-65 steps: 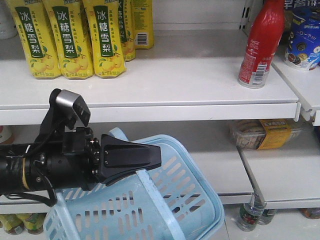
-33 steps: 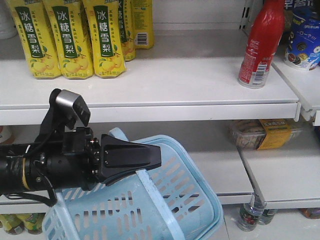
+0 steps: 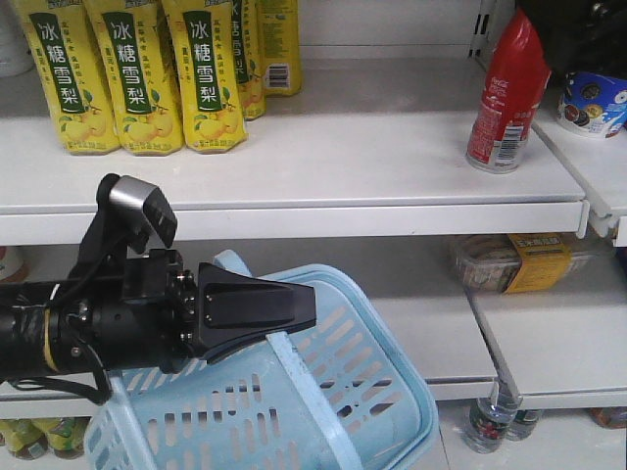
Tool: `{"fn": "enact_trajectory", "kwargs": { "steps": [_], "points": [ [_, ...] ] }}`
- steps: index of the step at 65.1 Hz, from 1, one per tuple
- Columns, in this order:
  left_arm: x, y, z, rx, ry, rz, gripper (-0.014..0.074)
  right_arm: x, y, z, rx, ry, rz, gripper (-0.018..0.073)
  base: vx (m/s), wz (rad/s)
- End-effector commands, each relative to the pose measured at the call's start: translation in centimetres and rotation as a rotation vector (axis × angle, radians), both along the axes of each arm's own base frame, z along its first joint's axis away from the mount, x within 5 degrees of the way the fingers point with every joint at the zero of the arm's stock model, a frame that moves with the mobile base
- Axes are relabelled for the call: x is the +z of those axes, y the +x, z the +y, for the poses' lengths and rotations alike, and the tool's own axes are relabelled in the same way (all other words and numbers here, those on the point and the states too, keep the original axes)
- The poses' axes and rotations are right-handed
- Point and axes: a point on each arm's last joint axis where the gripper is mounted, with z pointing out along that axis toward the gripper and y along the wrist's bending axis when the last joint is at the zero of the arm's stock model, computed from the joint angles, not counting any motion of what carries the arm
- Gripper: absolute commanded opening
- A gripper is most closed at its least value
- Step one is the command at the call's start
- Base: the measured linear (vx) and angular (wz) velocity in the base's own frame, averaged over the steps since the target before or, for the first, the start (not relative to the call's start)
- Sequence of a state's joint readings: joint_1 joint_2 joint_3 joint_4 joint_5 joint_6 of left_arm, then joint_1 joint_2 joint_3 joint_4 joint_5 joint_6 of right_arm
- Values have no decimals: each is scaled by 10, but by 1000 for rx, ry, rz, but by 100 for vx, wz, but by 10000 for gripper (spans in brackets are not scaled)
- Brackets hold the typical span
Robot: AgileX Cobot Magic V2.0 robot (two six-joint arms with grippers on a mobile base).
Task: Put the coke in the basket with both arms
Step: 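Reach the right gripper to the red Coca-Cola bottle and grasp it, then lift the bottle off the shelf toward the basket with the right gripper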
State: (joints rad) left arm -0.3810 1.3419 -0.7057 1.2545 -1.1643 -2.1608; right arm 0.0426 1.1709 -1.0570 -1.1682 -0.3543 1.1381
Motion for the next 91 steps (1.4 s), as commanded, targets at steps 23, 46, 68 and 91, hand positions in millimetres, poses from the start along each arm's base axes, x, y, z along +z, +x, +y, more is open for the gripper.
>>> {"fn": "enact_trajectory", "kwargs": {
  "steps": [23, 46, 68, 91],
  "points": [
    [33, -17, 2, -140, -208, -63, -6, 21, 34, 1, 4, 25, -32, 484, 0, 0],
    [33, -17, 2, -140, -208, -63, -6, 20, 32, 6, 57, -10, -38, -13, 0, 0],
    [33, -17, 2, -140, -208, -63, -6, 46, -20, 20, 246, -59, -73, -5, 0, 0],
    [33, -17, 2, -140, -208, -63, -6, 60, -109, 33, 496, -57, 11, -4, 0, 0]
  ]
}}
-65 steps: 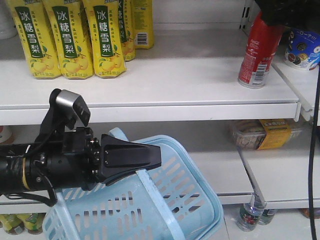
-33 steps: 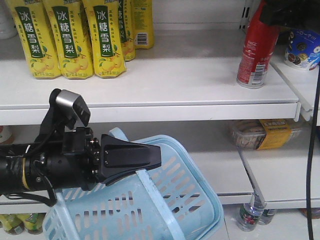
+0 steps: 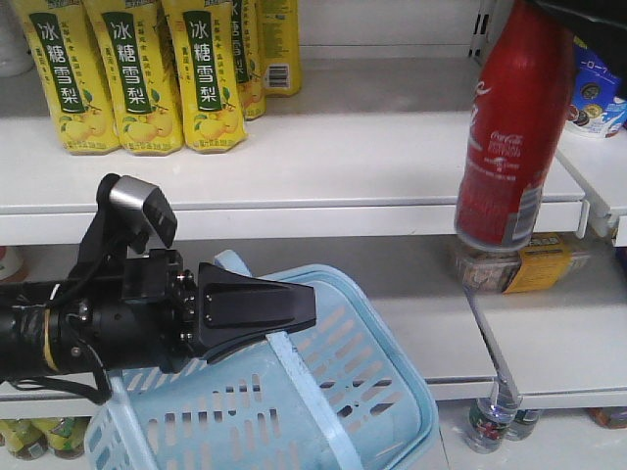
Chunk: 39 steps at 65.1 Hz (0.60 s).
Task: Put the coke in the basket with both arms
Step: 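Lift the bottle off the shelf toward the basket with the right gripper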
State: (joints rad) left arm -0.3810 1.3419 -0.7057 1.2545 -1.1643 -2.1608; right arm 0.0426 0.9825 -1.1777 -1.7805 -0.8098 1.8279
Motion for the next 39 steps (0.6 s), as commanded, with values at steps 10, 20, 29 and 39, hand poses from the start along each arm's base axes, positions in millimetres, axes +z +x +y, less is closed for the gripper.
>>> {"fn": "enact_trajectory", "kwargs": {
  "steps": [10, 20, 29, 39],
  "points": [
    [33, -17, 2, -140, -208, -63, -6, -15, -18, 5, 95, 35, 113, -3, 0, 0],
    [33, -17, 2, -140, -208, -63, -6, -49, -12, 7, 131, 46, 246, -3, 0, 0],
    [33, -17, 2, -140, -208, -63, -6, -68, -9, 11, 161, 85, 298, -3, 0, 0],
    [33, -17, 2, -140, -208, -63, -6, -90, -6, 28, 171, 57, 324, -3, 0, 0]
  ]
}}
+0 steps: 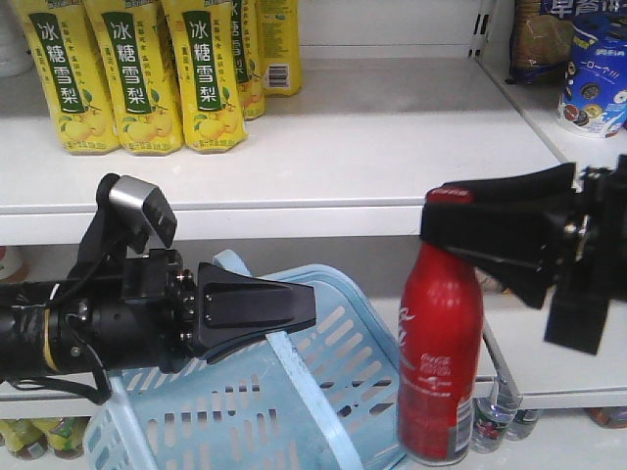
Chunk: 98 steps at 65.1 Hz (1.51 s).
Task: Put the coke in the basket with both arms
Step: 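Lift the bottle off the shelf toward the basket with the right gripper, then lower the bottle into the basket and open the right gripper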
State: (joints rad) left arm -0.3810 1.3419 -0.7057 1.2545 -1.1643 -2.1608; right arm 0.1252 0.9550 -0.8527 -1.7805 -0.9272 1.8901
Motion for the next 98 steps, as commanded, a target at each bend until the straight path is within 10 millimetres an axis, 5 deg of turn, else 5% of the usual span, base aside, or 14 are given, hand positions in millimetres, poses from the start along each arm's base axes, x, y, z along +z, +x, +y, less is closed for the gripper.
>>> {"fn": "enact_trajectory", "kwargs": {
  "steps": [1, 26, 43, 75, 88, 98],
  "points": [
    [33, -17, 2, -140, -208, -63, -6, 5, 4, 8, -54, 56, -41, -3, 0, 0],
    [33, -17, 2, -140, -208, -63, -6, -31, 28, 46, -146, -61, -17, -3, 0, 0],
    [33, -17, 2, -140, -208, -63, -6, -37, 34, 49, -159, -75, 6, 37, 0, 0],
    [33, -17, 2, -140, -208, -63, -6, -37, 33, 49, -152, -79, 1, 461, 0, 0],
    [33, -17, 2, -140, -208, -63, -6, -21, 22, 37, -204, -99, -108, 435, 0, 0],
    [33, -17, 2, -140, -208, -63, -6, 8, -4, 18, -269, -27, -229, 268, 0, 0]
  ]
}}
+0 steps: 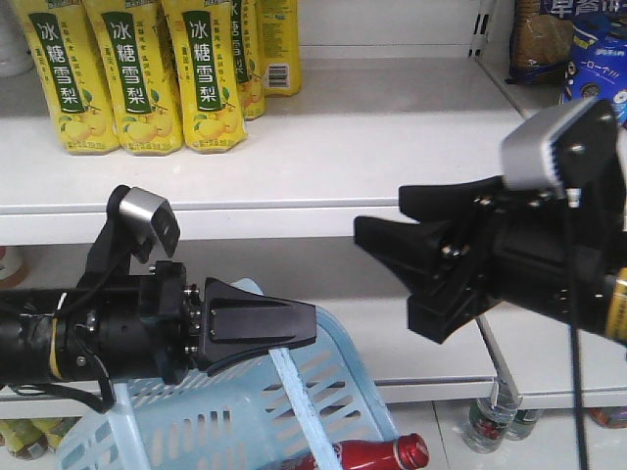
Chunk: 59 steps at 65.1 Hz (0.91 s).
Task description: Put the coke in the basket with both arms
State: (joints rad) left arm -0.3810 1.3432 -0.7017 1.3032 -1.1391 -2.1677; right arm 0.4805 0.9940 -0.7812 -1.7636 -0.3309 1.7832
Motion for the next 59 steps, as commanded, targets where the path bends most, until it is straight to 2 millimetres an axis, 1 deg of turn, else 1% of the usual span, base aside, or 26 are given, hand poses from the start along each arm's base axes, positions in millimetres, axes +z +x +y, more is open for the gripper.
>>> {"fn": "enact_trajectory", "kwargs": {
  "steps": [1, 7, 9, 13, 16, 19, 28, 31, 34, 39, 44, 59],
  "points": [
    [39, -16, 2, -137, -262, -57, -6, 32, -18, -15, -54, 48, -140, 242, 0, 0],
    [39, -16, 2, -137, -262, -57, -6, 43, -39, -27, -61, 82, -206, 55, 0, 0],
    [39, -16, 2, -137, -262, -57, -6, 41, -45, -30, -60, 86, -213, -17, 0, 0],
    [39, -16, 2, -137, -262, -57, -6, 33, -56, -36, -70, 90, -221, -14, 0, 0],
    [39, -16, 2, -137, -262, -57, -6, 21, -66, -43, -89, 91, -221, -8, 0, 0],
    [39, -16, 2, -137, -262, -57, -6, -1, -72, -50, -128, 82, -193, -5, 0, 0],
    [39, -16, 2, -137, -262, -57, -6, -54, -86, -73, -287, 135, -104, -5, 0, 0],
    [39, -16, 2, -137, -262, -57, -6, -69, -91, -80, -333, 165, -83, -5, 0, 0],
    [39, -16, 2, -137, -262, -57, -6, -78, -94, -84, -361, 197, -67, -5, 0, 0],
    [39, -16, 2, -137, -262, -57, -6, -89, -101, -88, -367, 231, -57, -5, 0, 0],
    [39, -16, 2, -137, -262, -57, -6, -94, -105, -90, -363, 234, -68, -5, 0, 0],
    [39, -16, 2, -137, -262, -57, -6, -95, -106, -90, -362, 237, -71, -5, 0, 0]
  ]
}}
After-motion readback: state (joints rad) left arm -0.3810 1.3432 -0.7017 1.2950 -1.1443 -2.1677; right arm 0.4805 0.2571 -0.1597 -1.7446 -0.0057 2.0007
